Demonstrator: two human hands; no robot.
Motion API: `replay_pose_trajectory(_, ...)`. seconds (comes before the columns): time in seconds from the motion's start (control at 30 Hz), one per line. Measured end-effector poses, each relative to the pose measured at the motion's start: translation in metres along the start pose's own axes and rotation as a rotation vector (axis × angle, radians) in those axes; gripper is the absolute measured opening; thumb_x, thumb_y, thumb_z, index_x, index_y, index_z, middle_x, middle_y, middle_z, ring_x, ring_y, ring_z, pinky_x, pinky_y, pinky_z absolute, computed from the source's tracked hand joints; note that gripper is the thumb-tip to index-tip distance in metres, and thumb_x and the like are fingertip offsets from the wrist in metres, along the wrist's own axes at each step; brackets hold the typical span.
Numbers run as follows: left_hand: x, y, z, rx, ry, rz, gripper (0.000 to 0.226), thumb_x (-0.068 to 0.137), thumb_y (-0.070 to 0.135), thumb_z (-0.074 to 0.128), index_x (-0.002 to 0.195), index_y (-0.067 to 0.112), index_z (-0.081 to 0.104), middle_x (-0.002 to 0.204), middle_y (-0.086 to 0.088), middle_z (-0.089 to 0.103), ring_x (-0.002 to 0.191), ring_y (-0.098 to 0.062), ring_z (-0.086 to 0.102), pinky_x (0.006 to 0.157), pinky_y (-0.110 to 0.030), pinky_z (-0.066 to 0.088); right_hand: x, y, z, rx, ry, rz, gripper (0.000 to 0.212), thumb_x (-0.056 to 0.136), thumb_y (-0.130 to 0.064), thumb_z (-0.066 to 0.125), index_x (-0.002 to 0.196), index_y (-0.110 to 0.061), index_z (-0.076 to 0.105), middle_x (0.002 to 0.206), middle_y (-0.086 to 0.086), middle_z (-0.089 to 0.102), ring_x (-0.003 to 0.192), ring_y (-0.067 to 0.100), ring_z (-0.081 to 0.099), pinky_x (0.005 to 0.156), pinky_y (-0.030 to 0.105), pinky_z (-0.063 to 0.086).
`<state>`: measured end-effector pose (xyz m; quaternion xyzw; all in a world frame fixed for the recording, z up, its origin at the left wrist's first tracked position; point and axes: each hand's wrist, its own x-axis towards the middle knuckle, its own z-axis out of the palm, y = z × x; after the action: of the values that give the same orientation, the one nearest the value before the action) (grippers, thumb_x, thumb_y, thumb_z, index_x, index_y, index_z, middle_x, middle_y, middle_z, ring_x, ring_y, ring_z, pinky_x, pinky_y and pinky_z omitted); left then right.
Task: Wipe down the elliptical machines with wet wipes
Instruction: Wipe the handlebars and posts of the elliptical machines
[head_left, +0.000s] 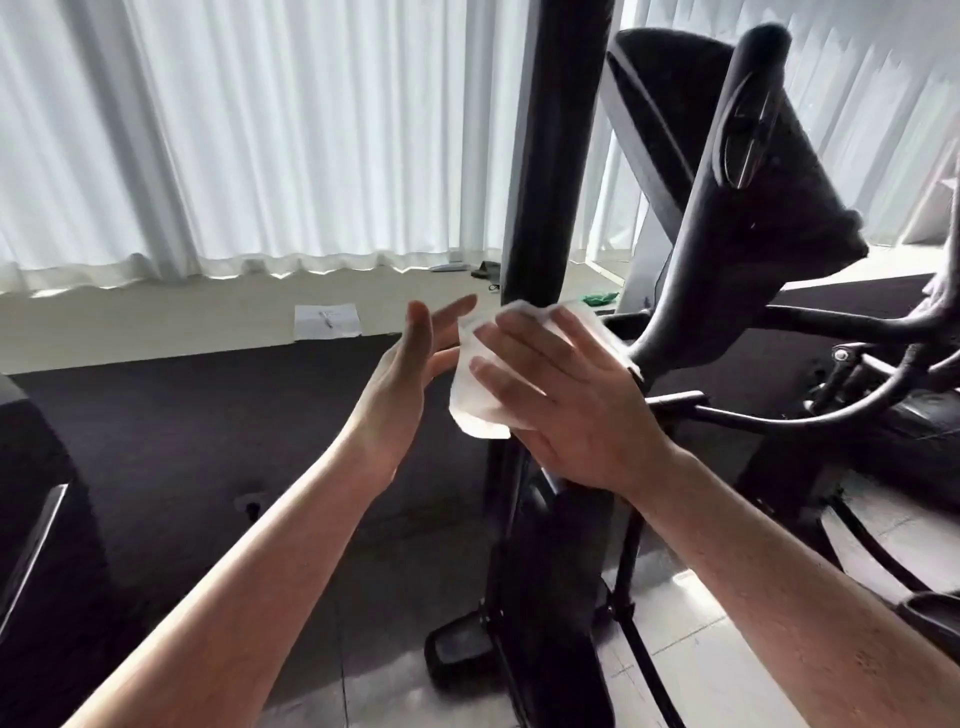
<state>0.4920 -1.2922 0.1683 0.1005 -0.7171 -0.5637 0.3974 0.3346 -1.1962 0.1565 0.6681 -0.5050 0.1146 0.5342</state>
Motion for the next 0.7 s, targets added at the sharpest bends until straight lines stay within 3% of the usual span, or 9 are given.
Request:
replay_pose_trajectory(0.07, 0.002, -0.003, 0.000, -0.034, 0.071, -0.054, 0.056, 0.102, 0.051, 0.008, 0.121, 0.035, 0.058, 0.118, 0.017, 0.068, 0.110, 0.001, 0.063, 0.098, -0.022, 0.038, 0.008, 0.006, 0.007, -0.062, -0.067, -0.078, 0.038, 0.105, -0.019, 0.036, 0.109, -0.001, 0.070, 0.124, 0.015, 0.066, 0.131, 0.027, 0.050, 0.121, 0.038, 0.017)
replay_pose_trajectory(0.17, 0.002, -0.008, -0.006, -0.004, 0.115, -0.084, 0.062, 0.102, 0.055, 0.005, 0.128, 0.035, 0.058, 0.129, 0.012, 0.064, 0.114, -0.003, 0.062, 0.106, -0.040, 0.026, -0.010, -0.010, 0.021, -0.204, -0.246, -0.220, 0.033, 0.106, -0.013, 0.030, 0.113, -0.015, 0.063, 0.115, -0.011, 0.068, 0.124, 0.007, 0.048, 0.120, 0.028, 0.003)
replay_pose_trajectory(0.23, -0.003, -0.014, -0.008, 0.011, 0.106, -0.084, 0.066, 0.099, 0.058, 0.006, 0.131, 0.032, 0.057, 0.128, 0.009, 0.065, 0.115, -0.006, 0.062, 0.105, -0.040, 0.027, -0.027, -0.025, 0.030, -0.160, -0.303, -0.322, 0.017, 0.096, -0.015, 0.047, 0.095, -0.013, 0.064, 0.098, -0.005, 0.066, 0.117, 0.023, 0.053, 0.122, 0.038, 0.010)
replay_pose_trajectory(0.33, -0.014, -0.025, -0.008, 0.014, 0.079, -0.108, 0.073, 0.090, 0.064, 0.012, 0.134, 0.028, 0.056, 0.127, 0.006, 0.065, 0.114, -0.008, 0.063, 0.107, -0.038, 0.028, -0.055, -0.051, 0.041, -0.083, -0.258, -0.394, 0.012, 0.090, -0.012, 0.053, 0.095, -0.008, 0.063, 0.095, 0.006, 0.063, 0.107, 0.033, 0.058, 0.118, 0.044, 0.023)
replay_pose_trajectory(0.43, -0.029, -0.039, -0.006, 0.036, -0.003, -0.127, 0.082, 0.072, 0.085, 0.020, 0.130, 0.040, 0.056, 0.129, 0.012, 0.064, 0.115, -0.004, 0.062, 0.108, -0.035, 0.029, -0.096, -0.079, 0.050, -0.060, -0.368, -0.470, 0.020, 0.089, -0.018, 0.055, 0.104, -0.013, 0.067, 0.110, 0.004, 0.064, 0.116, 0.030, 0.052, 0.120, 0.045, 0.013)
replay_pose_trajectory(0.5, -0.035, -0.048, -0.004, 0.057, -0.054, -0.139, 0.088, 0.064, 0.096, 0.023, 0.131, 0.047, 0.052, 0.130, 0.017, 0.063, 0.116, -0.002, 0.061, 0.105, -0.035, 0.029, -0.115, -0.088, 0.050, 0.066, -0.357, -0.315, 0.026, 0.090, -0.019, 0.055, 0.113, -0.010, 0.062, 0.118, 0.005, 0.064, 0.119, 0.029, 0.051, 0.121, 0.039, 0.014)
replay_pose_trajectory(0.53, -0.036, -0.053, -0.002, 0.064, -0.047, -0.149, 0.090, 0.061, 0.099, 0.025, 0.132, 0.049, 0.050, 0.129, 0.017, 0.063, 0.116, -0.001, 0.061, 0.107, -0.037, 0.026, -0.117, -0.091, 0.047, 0.220, -0.294, -0.143, 0.029, 0.095, -0.018, 0.049, 0.120, -0.008, 0.058, 0.122, 0.007, 0.063, 0.120, 0.028, 0.052, 0.121, 0.035, 0.018)
replay_pose_trajectory(0.63, -0.030, -0.061, 0.000, 0.043, 0.040, -0.172, 0.097, 0.056, 0.102, 0.030, 0.135, 0.048, 0.045, 0.125, 0.016, 0.066, 0.112, -0.002, 0.063, 0.113, -0.047, 0.021, -0.088, -0.099, 0.022, 0.638, 0.027, 0.533, 0.039, 0.104, -0.021, 0.033, 0.135, -0.003, 0.049, 0.141, 0.013, 0.051, 0.132, 0.026, 0.046, 0.118, 0.029, 0.025)
replay_pose_trajectory(0.7, -0.027, -0.060, 0.002, 0.033, 0.064, -0.181, 0.096, 0.056, 0.101, 0.031, 0.135, 0.049, 0.045, 0.126, 0.016, 0.065, 0.113, -0.003, 0.063, 0.116, -0.054, 0.016, -0.054, -0.102, 0.010, 0.769, 0.281, 0.858, 0.044, 0.105, -0.022, 0.031, 0.137, 0.005, 0.046, 0.148, 0.021, 0.041, 0.141, 0.027, 0.037, 0.117, 0.031, 0.027)
